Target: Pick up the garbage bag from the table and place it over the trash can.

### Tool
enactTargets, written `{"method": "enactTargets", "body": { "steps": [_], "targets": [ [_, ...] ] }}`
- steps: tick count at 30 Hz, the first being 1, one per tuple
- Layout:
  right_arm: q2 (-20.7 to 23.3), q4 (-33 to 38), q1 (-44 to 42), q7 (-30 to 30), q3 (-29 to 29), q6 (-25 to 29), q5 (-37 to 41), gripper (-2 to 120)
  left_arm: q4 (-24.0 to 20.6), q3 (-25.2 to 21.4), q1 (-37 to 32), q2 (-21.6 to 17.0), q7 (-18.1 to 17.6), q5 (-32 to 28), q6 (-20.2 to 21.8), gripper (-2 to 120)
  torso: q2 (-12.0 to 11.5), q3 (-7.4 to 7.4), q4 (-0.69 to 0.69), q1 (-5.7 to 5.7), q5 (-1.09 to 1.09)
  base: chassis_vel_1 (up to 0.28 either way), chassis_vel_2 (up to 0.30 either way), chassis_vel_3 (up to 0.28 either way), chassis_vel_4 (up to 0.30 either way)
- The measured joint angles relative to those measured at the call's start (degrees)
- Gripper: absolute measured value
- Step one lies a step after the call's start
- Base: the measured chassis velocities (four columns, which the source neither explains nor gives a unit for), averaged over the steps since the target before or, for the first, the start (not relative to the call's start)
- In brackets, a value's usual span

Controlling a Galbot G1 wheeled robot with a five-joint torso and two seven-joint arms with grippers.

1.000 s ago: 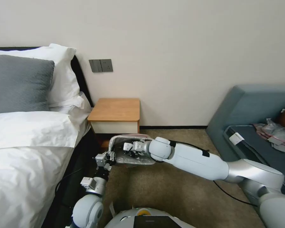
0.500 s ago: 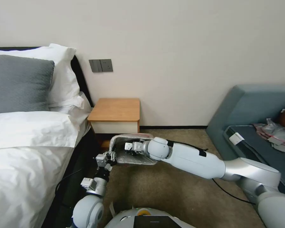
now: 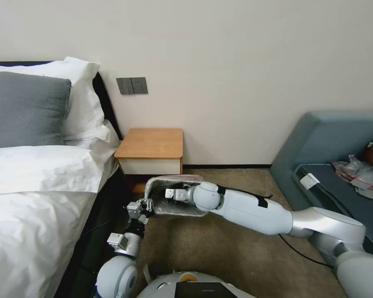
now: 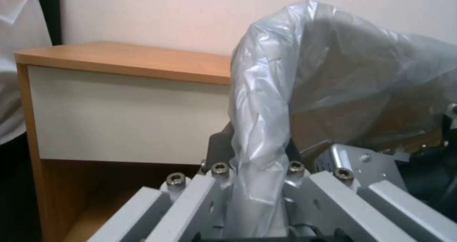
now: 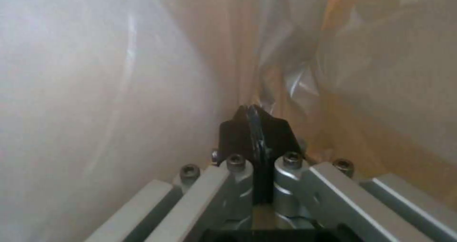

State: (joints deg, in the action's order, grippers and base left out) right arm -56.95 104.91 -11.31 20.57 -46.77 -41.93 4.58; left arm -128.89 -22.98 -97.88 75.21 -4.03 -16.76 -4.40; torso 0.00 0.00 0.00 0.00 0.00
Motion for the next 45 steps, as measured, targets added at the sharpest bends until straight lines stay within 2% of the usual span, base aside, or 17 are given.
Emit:
{"method": "enactTargets", "body": {
  "steps": [8,24,28,31,32,33,35,36,37,38,41,42,43,44,45],
  "targets": [
    [0.52,1.04,-0.06,0.20,0.61,0.01,1.57,0,0.24,-0.12,-0.24,0.26,0.09,0.25,0.01,3,0.00,0.00,0.00,0.00,0.01,0.000,0.000,0.000,0.000],
    [6.20,10.06,-1.90,-3.35,3.83,0.05,13.06,0,5.90,-0.56,2.64,0.67,-1.37,-3.33,1.24,3,0.00,0.00,0.01,0.00,0.00,0.000,0.000,0.000,0.000],
    [8.19,12.61,-3.94,-4.58,6.71,0.12,17.80,0,6.73,-0.60,3.43,0.51,-2.14,-5.50,2.36,3,0.00,0.00,0.00,0.00,0.01,0.000,0.000,0.000,0.000],
    [10.21,15.00,-7.18,-6.38,11.21,0.61,22.19,0,7.28,-0.57,3.99,0.28,-3.16,-6.95,3.35,3,0.00,0.00,0.02,0.00,0.00,0.000,0.000,0.000,0.000],
    [12.33,17.35,-11.88,-9.34,16.61,2.18,25.61,0,7.61,-0.40,4.32,-0.06,-4.03,-8.26,4.08,3,0.00,0.00,0.00,0.00,0.01,0.000,0.000,0.000,0.000],
    [12.33,17.35,-11.88,-9.34,16.61,2.18,25.61,0,7.61,-0.40,4.32,-0.06,-4.03,-8.26,4.08,3,0.00,0.00,0.00,0.00,0.01,0.000,0.000,0.000,0.000],
    [14.25,19.55,-17.08,-13.19,22.58,5.29,28.25,0,7.67,-0.14,4.51,-0.43,-5.01,-9.75,5.07,3,0.00,0.00,0.01,0.00,0.01,0.000,0.000,0.000,0.000],
    [16.42,21.72,-23.08,-17.23,28.21,9.83,29.87,0,7.67,0.14,4.82,-0.87,-6.12,-10.87,6.48,3,0.00,0.00,-0.02,0.00,0.01,0.000,0.000,0.000,0.000],
    [17.77,22.78,-26.19,-20.04,30.33,13.22,30.19,0,7.67,0.18,4.85,-1.03,-6.59,-11.16,7.22,3,0.00,-0.01,-0.06,0.00,0.02,0.000,0.000,0.000,0.000],
    [17.77,22.78,-26.19,-20.04,30.33,13.22,30.19,0,7.67,0.18,4.85,-1.03,-6.59,-11.16,7.22,3,0.00,-0.01,-0.06,0.00,0.02,0.000,0.000,0.000,0.000],
    [19.59,23.38,-32.65,-28.48,33.26,20.99,28.85,0,7.00,-0.66,2.74,-0.75,-7.55,-11.25,8.44,3,0.00,-0.01,-0.06,0.00,0.00,0.000,0.000,0.000,0.000],
    [19.11,22.60,-33.60,-30.04,33.82,22.47,27.78,0,6.57,-1.25,1.51,-0.28,-7.91,-10.81,8.58,3,0.00,-0.01,0.02,0.00,0.01,0.000,0.000,0.000,0.000],
    [19.11,22.60,-33.60,-30.04,33.82,22.47,27.78,0,6.57,-1.25,1.51,-0.28,-7.91,-10.81,8.58,3,0.00,-0.01,0.02,0.00,0.01,0.000,0.000,0.000,0.000],
    [18.50,22.09,-35.30,-30.88,35.18,23.80,26.55,4,6.43,-1.54,0.94,-0.12,-8.50,-10.41,8.83,3,0.00,-0.01,0.11,0.00,0.02,0.000,0.000,0.000,0.000],
    [17.79,21.75,-38.54,-32.87,37.44,25.76,24.90,10,6.44,-1.42,0.89,-0.27,-9.35,-10.02,9.38,3,0.00,-0.01,0.08,0.00,0.01,0.000,0.000,0.000,0.000]
  ]
}}
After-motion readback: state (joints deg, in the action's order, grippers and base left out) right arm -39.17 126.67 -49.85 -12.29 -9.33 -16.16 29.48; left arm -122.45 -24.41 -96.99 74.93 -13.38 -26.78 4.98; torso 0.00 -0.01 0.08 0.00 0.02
